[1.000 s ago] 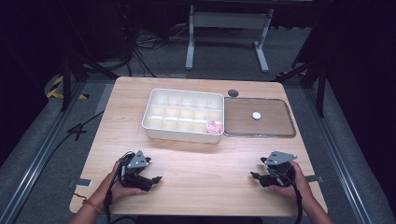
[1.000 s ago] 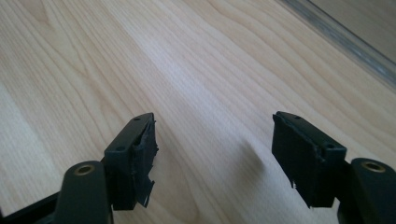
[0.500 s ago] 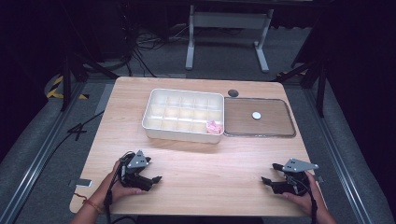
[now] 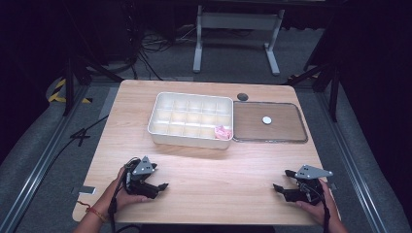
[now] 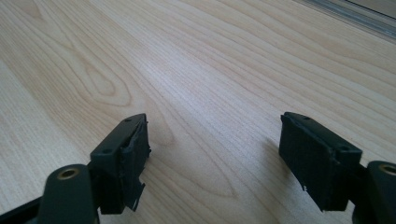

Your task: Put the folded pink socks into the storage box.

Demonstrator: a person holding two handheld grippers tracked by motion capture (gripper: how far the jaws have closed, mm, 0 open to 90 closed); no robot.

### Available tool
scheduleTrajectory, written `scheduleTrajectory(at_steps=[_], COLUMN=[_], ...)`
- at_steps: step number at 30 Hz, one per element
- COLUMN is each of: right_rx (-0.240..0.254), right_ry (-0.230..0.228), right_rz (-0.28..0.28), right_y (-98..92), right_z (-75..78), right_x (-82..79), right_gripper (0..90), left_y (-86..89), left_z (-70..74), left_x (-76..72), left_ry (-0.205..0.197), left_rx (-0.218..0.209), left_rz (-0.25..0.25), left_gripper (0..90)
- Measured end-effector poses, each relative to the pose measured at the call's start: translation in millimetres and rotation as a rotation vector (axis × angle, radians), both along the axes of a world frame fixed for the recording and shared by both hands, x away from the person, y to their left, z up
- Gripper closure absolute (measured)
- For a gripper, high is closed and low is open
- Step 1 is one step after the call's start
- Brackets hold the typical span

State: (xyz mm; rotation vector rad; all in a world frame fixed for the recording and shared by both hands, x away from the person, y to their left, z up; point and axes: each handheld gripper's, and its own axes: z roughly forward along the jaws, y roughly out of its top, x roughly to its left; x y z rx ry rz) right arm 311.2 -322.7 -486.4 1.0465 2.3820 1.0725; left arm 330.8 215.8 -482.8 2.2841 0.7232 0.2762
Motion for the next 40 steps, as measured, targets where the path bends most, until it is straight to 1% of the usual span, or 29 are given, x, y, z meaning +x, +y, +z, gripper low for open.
scheduleTrajectory(at_steps=[16,29,40], right_rx=[0.0,-0.002,-0.002], right_ry=[0.002,0.004,0.002], right_rz=[-0.007,-0.027,-0.026], right_y=[-0.2,-0.2,-0.2], right_z=[0.1,0.0,-0.1], right_x=[0.5,1.3,1.3], right_gripper=[24.4,22.7,22.7], left_y=[0.0,-0.1,-0.1], left_z=[-0.2,-0.1,-0.1], left_x=[0.8,0.8,0.8], left_ry=[0.004,0.003,0.003], left_rx=[-0.004,-0.002,-0.002], left_rz=[-0.006,-0.005,-0.005], left_gripper=[15.8,15.7,15.7])
